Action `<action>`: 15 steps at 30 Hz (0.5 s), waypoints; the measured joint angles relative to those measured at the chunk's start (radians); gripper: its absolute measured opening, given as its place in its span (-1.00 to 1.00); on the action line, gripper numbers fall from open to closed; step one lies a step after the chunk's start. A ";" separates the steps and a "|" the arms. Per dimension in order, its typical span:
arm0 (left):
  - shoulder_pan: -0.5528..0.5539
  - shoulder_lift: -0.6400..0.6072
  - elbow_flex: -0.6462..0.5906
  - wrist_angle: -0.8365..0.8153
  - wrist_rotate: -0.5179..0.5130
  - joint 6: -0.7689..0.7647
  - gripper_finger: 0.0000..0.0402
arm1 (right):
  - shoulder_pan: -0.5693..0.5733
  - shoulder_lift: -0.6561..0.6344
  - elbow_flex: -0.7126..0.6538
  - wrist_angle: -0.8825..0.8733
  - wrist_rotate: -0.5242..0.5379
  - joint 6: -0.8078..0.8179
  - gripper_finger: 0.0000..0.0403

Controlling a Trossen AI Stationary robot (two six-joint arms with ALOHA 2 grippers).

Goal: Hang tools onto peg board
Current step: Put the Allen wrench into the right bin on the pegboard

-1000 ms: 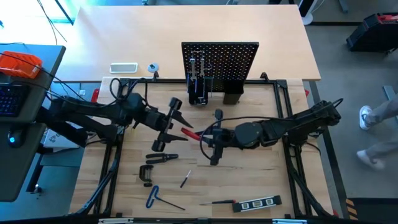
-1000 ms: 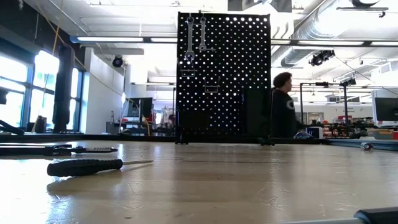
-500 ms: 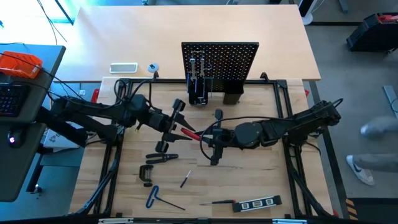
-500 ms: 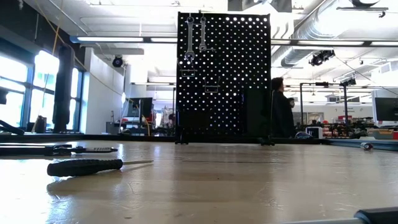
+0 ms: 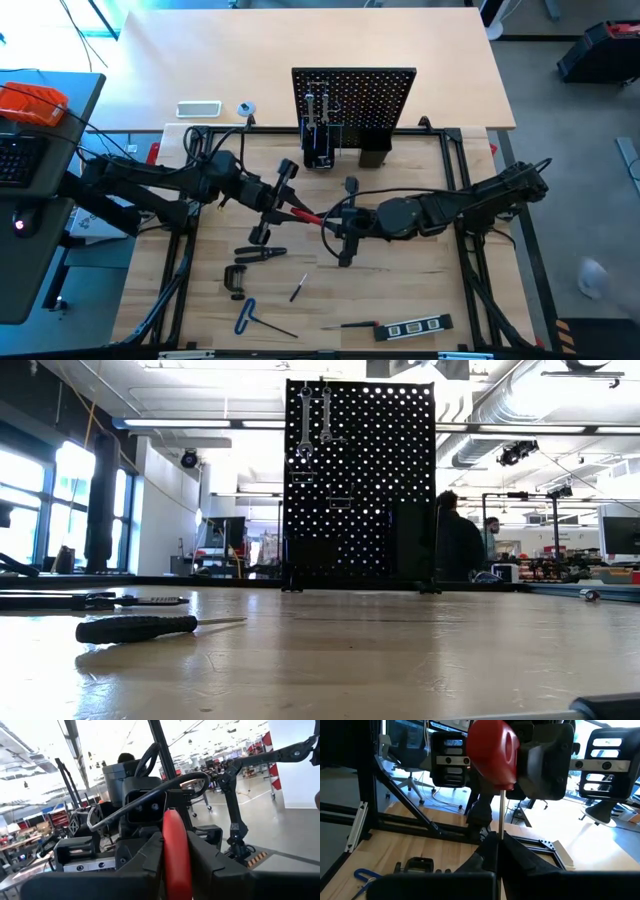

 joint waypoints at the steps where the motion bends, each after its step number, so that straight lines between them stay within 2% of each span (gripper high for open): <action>1: 0.000 0.000 0.000 -0.001 0.000 0.000 -0.77 | 0.000 0.000 0.000 -0.001 0.000 0.000 -1.00; 11: 0.001 0.000 0.000 -0.045 -0.001 0.022 -0.77 | -0.001 0.000 0.000 -0.054 0.031 0.053 -0.99; 15: 0.002 0.000 0.001 -0.090 -0.017 0.045 -0.77 | 0.015 0.002 0.000 -0.095 0.128 0.071 -0.83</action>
